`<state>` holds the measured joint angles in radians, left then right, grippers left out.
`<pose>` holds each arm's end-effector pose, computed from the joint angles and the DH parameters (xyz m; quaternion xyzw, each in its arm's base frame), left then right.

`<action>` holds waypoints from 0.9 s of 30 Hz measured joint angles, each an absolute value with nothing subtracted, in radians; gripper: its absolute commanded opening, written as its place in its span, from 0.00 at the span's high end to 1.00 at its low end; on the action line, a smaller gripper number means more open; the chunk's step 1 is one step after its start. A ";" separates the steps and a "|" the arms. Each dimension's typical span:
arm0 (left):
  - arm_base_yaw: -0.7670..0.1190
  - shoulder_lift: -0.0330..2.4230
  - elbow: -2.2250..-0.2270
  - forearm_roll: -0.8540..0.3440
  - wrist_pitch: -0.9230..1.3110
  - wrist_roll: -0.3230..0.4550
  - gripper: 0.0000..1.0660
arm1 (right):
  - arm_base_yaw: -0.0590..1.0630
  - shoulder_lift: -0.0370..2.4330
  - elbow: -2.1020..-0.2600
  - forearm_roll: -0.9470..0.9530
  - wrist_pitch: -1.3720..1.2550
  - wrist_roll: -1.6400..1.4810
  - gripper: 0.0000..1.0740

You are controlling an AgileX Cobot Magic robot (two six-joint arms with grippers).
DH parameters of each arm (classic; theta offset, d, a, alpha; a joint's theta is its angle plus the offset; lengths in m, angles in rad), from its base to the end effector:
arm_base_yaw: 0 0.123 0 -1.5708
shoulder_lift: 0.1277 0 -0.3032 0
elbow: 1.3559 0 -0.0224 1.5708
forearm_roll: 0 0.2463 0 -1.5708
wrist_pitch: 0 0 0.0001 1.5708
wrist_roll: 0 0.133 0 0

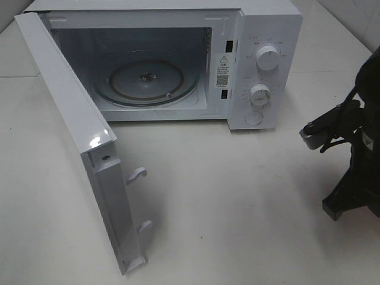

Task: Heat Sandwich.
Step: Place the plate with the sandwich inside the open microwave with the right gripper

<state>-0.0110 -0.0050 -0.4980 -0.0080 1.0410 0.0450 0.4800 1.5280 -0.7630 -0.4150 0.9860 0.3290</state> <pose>0.0109 -0.0010 0.2578 0.0238 0.8469 0.0050 0.5312 0.2203 0.0643 0.1630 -0.1950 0.9655 -0.1708 0.0236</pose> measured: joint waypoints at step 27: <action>-0.011 -0.005 -0.498 -0.008 1.041 0.045 0.02 | 0.834 1.412 -0.752 -0.413 1.120 0.349 0.99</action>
